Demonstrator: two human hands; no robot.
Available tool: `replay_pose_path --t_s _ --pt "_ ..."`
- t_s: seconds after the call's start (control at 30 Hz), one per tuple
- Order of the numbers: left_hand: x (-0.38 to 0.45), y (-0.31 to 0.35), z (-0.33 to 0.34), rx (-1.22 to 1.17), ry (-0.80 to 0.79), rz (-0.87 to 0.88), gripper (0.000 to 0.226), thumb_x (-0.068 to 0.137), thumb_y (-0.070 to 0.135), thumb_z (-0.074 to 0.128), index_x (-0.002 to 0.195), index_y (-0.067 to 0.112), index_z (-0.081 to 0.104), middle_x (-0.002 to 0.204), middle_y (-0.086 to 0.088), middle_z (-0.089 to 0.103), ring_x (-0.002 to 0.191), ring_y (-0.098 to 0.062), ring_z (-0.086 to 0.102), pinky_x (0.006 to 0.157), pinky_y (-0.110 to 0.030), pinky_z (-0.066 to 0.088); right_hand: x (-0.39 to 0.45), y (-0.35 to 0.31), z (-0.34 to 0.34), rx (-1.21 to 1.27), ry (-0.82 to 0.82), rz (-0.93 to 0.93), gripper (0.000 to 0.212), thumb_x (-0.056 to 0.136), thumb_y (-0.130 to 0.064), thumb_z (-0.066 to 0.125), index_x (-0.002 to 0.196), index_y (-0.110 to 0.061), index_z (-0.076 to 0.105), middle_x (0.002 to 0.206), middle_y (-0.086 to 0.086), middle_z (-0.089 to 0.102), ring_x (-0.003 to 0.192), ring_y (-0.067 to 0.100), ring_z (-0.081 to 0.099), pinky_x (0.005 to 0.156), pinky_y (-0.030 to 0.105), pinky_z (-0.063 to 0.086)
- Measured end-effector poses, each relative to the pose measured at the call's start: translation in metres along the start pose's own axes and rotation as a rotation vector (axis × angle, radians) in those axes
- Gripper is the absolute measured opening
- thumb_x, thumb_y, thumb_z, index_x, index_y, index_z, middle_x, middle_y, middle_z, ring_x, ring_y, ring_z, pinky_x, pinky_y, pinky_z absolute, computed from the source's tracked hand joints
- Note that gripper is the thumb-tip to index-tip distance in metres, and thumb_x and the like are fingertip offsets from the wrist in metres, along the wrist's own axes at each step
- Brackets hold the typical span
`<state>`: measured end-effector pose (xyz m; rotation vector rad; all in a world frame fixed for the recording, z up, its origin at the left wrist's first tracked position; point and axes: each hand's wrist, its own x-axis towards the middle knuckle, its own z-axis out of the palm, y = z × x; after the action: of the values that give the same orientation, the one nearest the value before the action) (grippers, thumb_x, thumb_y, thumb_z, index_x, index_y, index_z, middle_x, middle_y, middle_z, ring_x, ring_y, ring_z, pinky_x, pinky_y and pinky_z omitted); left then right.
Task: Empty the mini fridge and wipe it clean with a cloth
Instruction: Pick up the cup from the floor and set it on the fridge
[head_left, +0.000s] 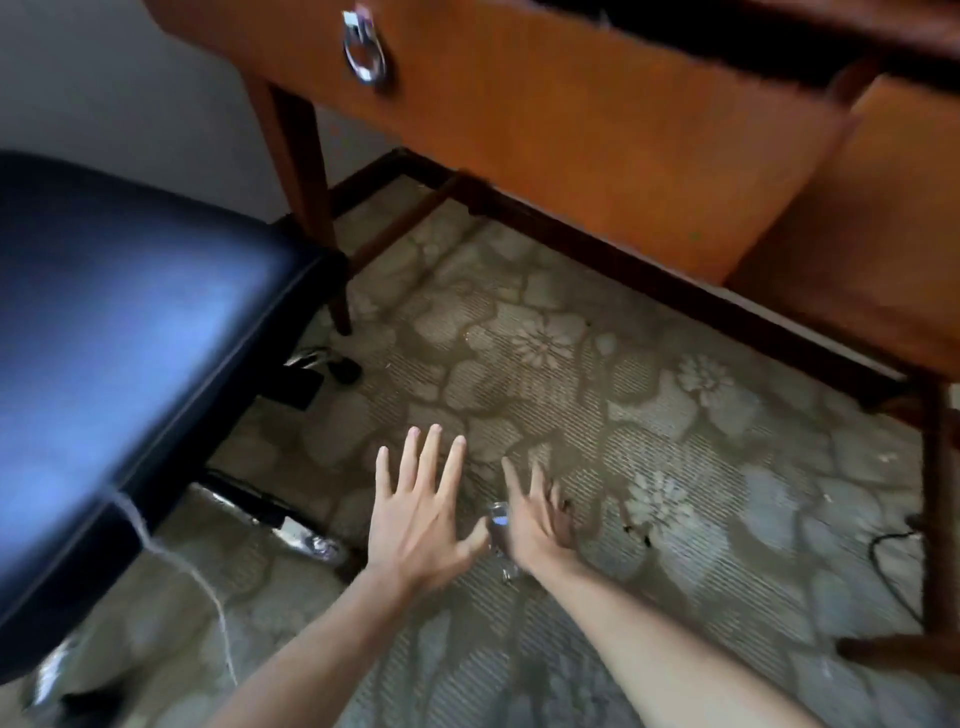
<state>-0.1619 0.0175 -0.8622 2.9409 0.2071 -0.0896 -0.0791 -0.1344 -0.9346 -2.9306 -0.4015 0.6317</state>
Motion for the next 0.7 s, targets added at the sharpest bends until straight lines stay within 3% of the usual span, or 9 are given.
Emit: replay_pose_path --t_s 0.13,0.17,0.23,0.27,0.3,0.4,0.53,0.6,0.7 --pt "0.028 -0.023 0.046 0.108 0.050 0.110 0.104 0.079 0.078 0.043 0.163 0.019 0.028 0.170 -0.015 0.018 0.158 -0.039 0.010 0.120 -0.069 0.016 0.042 0.013 0.091 0.108 0.039 -0.022 0.086 0.088 -0.066 0.041 0.156 -0.047 -0.008 0.168 0.011 -0.016 0.152 0.040 0.004 0.117 0.058 0.026" --pt "0.032 -0.029 0.045 0.151 0.065 0.129 0.105 0.079 0.079 0.041 0.164 0.020 0.023 0.171 -0.015 0.014 0.158 -0.039 0.006 0.120 -0.070 0.014 0.047 0.015 0.108 0.118 0.062 -0.026 0.089 0.085 -0.069 0.043 0.157 -0.043 -0.002 0.168 0.015 -0.008 0.151 0.039 0.018 0.114 0.053 0.034" --pt "0.038 -0.035 0.030 0.200 0.070 0.092 0.108 0.078 0.081 0.033 0.166 0.024 0.006 0.173 -0.014 0.000 0.159 -0.038 -0.006 0.122 -0.068 0.005 0.043 0.018 0.121 0.098 0.089 -0.011 0.093 0.077 -0.062 0.071 0.149 -0.035 0.018 0.161 0.024 0.026 0.120 0.033 0.062 0.086 0.040 0.056" --pt "0.040 -0.036 0.020 0.175 0.077 0.047 0.108 0.079 0.081 0.031 0.166 0.025 0.000 0.173 -0.013 -0.005 0.158 -0.037 -0.010 0.123 -0.066 0.002 0.034 0.018 0.117 0.112 0.068 -0.007 0.095 0.070 -0.058 0.082 0.144 -0.031 0.028 0.153 0.027 0.037 0.103 0.030 0.071 0.072 0.037 0.058" --pt "0.041 -0.034 0.006 0.126 0.105 0.013 0.107 0.080 0.081 0.031 0.165 0.025 -0.001 0.173 -0.013 -0.005 0.158 -0.037 -0.010 0.124 -0.065 0.001 0.025 0.015 0.109 0.115 0.061 -0.028 0.092 0.071 -0.054 0.083 0.145 -0.029 0.033 0.153 0.028 0.035 0.104 0.031 0.070 0.071 0.037 0.057" --pt "0.016 -0.018 -0.036 0.039 0.158 -0.011 0.105 0.081 0.079 0.040 0.166 0.022 0.014 0.172 -0.014 0.011 0.159 -0.038 0.001 0.123 -0.066 0.008 -0.014 -0.001 0.053 0.172 0.109 -0.090 0.073 0.089 -0.046 0.067 0.149 -0.036 0.028 0.164 0.010 0.004 0.132 0.030 0.050 0.094 0.041 0.052" --pt "-0.032 0.007 -0.111 0.034 0.161 0.000 0.106 0.078 0.079 0.049 0.164 0.022 0.025 0.171 -0.013 0.019 0.158 -0.040 0.008 0.121 -0.069 0.012 -0.094 -0.024 -0.065 0.174 0.258 -0.123 0.061 0.084 -0.049 0.037 0.143 -0.037 0.032 0.163 0.005 0.006 0.112 0.031 0.065 0.077 0.044 0.058" --pt "-0.043 0.019 -0.172 0.014 0.200 -0.010 0.105 0.077 0.074 0.054 0.163 0.021 0.027 0.170 -0.011 0.022 0.158 -0.038 0.011 0.121 -0.068 0.014 -0.138 -0.030 -0.122 0.207 0.348 -0.212 0.058 0.086 -0.052 0.052 0.140 -0.034 0.038 0.161 0.010 0.019 0.099 0.032 0.069 0.060 0.039 0.057" --pt "-0.060 0.040 -0.268 -0.040 0.250 -0.029 0.103 0.076 0.068 0.059 0.162 0.019 0.031 0.169 -0.008 0.026 0.158 -0.034 0.017 0.121 -0.066 0.019 -0.202 -0.038 -0.214 0.321 0.470 -0.283 0.066 0.085 -0.051 0.076 0.137 -0.030 0.042 0.159 0.016 0.027 0.110 0.029 0.064 0.060 0.030 0.055"
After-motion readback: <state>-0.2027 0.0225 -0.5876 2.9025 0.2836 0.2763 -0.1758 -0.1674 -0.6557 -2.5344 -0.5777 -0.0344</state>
